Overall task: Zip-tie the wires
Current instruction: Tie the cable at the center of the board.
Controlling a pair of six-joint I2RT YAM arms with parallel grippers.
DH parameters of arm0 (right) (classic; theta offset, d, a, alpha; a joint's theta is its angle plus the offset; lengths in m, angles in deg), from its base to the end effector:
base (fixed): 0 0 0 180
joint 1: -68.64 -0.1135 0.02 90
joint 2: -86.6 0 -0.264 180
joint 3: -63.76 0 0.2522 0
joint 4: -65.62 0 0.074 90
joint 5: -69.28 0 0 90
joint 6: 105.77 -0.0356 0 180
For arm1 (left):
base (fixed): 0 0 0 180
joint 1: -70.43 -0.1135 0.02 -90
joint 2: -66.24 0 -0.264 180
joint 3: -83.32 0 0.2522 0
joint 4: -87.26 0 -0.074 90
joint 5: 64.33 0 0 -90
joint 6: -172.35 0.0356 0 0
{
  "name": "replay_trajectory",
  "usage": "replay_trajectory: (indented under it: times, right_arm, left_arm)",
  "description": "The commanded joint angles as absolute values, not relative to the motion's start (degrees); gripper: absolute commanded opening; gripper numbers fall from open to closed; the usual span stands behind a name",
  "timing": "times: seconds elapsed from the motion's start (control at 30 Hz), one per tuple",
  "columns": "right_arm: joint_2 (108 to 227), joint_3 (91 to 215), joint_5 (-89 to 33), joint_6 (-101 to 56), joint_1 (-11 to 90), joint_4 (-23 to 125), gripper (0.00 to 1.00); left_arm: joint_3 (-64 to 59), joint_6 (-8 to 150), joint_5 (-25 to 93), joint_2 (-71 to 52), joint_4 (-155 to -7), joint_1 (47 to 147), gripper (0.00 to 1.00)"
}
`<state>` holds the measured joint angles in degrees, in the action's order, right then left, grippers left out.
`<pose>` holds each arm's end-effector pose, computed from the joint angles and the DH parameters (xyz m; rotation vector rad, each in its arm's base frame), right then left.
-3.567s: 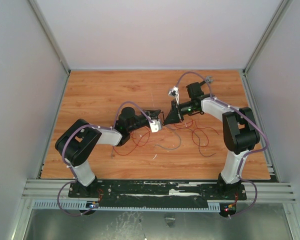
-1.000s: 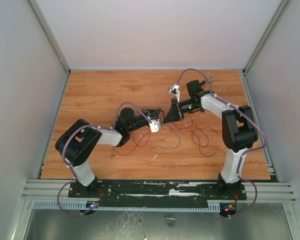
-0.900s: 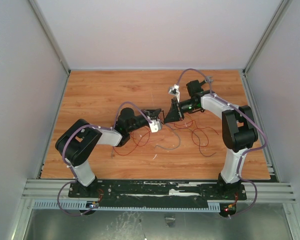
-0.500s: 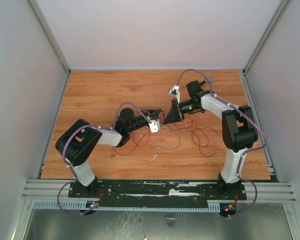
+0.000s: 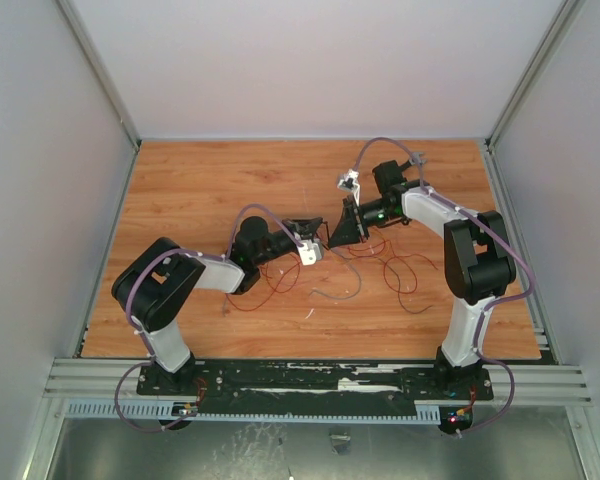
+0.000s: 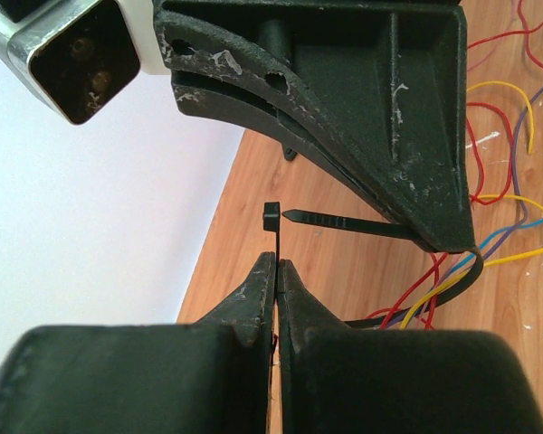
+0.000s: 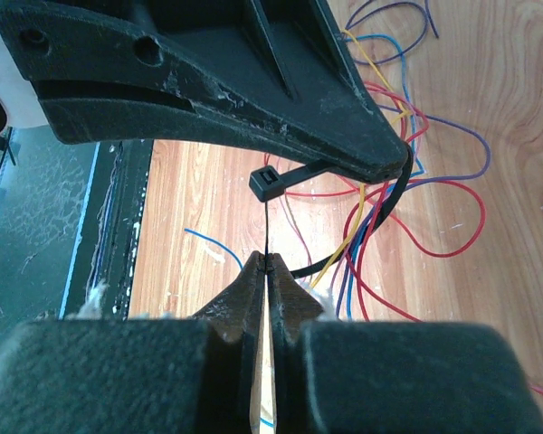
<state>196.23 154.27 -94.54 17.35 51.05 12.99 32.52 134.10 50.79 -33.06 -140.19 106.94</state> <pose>0.3455 0.1454 0.1999 -1.1820 1.8744 1.5895 0.2611 -0.2120 0.1832 1.3247 0.8778 -0.1407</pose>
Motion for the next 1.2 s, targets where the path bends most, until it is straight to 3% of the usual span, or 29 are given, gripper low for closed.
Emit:
replay_trajectory:
  times: [0.0,1.17]
  right_arm:
    - [197.0,156.7,-96.2,18.0,51.8,12.5,0.00]
    - [199.5,161.1,-97.7,21.9,52.0,2.3,0.00]
  left_arm:
    - [33.1,133.9,51.3,-33.7,-142.7,107.5,0.00]
    - [35.0,139.5,50.7,-34.8,-147.1,108.4,0.00]
